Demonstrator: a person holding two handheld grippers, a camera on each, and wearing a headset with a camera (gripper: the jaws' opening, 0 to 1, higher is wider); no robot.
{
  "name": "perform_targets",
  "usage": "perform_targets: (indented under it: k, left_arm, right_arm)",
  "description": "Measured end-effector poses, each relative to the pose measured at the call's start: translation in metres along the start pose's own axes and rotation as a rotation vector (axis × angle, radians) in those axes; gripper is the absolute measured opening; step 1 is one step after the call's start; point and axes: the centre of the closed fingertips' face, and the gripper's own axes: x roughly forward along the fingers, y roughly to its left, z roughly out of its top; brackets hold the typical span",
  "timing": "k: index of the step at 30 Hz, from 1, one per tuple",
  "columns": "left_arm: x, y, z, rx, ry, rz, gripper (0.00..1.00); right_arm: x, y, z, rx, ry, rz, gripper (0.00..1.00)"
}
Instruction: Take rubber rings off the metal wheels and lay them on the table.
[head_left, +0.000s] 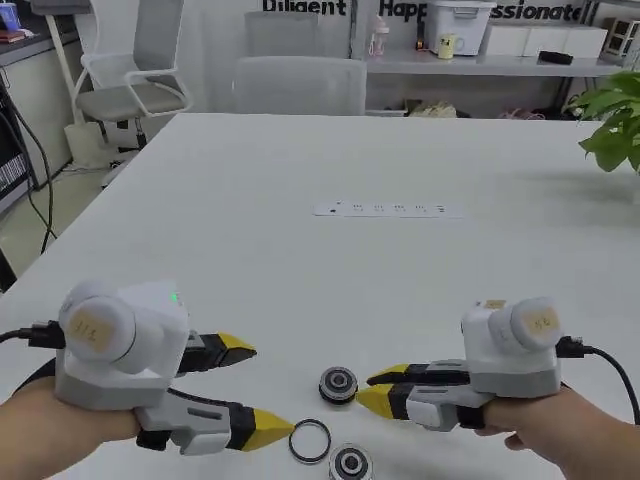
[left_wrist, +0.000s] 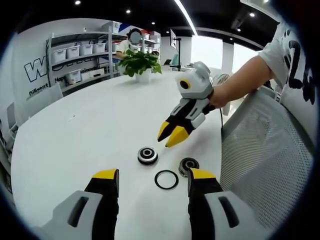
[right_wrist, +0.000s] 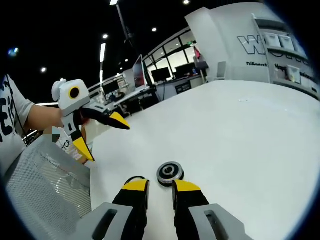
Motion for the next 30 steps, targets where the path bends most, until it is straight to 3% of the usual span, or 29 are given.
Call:
perform_targets:
  k: [8, 30]
  left_arm:
    - [0.011, 0.006, 0.004, -0.011, -0.003, -0.008, 0.50]
    - [0.043, 0.014, -0.003, -0.027, 0.042, -0.040, 0.41]
  right_arm:
    - [0.003, -0.005, -0.003, -0.030, 0.011, -0.013, 0.19]
    - [0.011, -0.014, -0.011, -0.093, 0.040, -0.034, 0.24]
